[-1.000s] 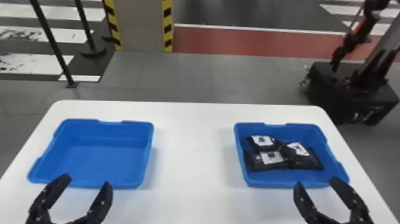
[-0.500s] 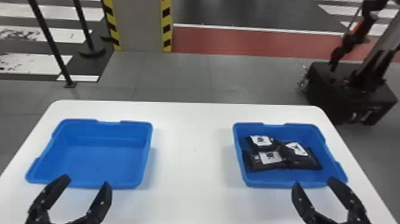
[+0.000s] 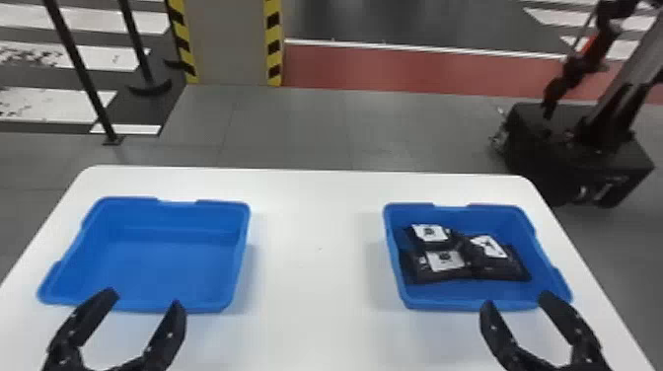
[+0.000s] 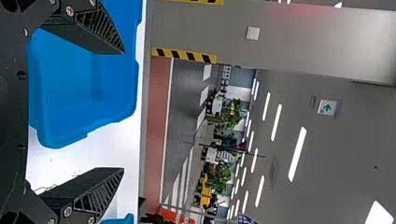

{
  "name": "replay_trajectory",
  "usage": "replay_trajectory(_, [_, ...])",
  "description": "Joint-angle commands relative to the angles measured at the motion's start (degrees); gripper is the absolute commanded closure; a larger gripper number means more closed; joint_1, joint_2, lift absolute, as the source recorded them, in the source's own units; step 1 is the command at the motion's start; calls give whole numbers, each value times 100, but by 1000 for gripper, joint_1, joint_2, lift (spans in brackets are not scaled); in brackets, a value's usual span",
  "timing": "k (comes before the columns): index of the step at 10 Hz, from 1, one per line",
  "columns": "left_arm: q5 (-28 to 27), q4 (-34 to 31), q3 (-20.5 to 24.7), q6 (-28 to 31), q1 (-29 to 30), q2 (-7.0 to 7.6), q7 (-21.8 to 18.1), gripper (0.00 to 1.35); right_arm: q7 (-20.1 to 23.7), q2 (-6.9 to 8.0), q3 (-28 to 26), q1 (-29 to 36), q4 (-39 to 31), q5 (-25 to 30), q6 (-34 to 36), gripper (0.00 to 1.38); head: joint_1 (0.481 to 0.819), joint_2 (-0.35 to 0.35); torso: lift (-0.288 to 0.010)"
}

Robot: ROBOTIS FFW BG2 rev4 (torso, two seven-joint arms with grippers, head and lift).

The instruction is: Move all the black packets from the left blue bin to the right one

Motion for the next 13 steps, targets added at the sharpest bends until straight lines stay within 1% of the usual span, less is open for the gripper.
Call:
replay_trajectory(1, [0,0,-12,26,-20,-24,0,139,-2,14,0,-11,12,-15,0,279,695,-79,-110])
replay_trajectory(13, [27,0,-12,111,-20,-24,0,139,-2,14,9,-40,96,-111,0,280,695,-83,-110])
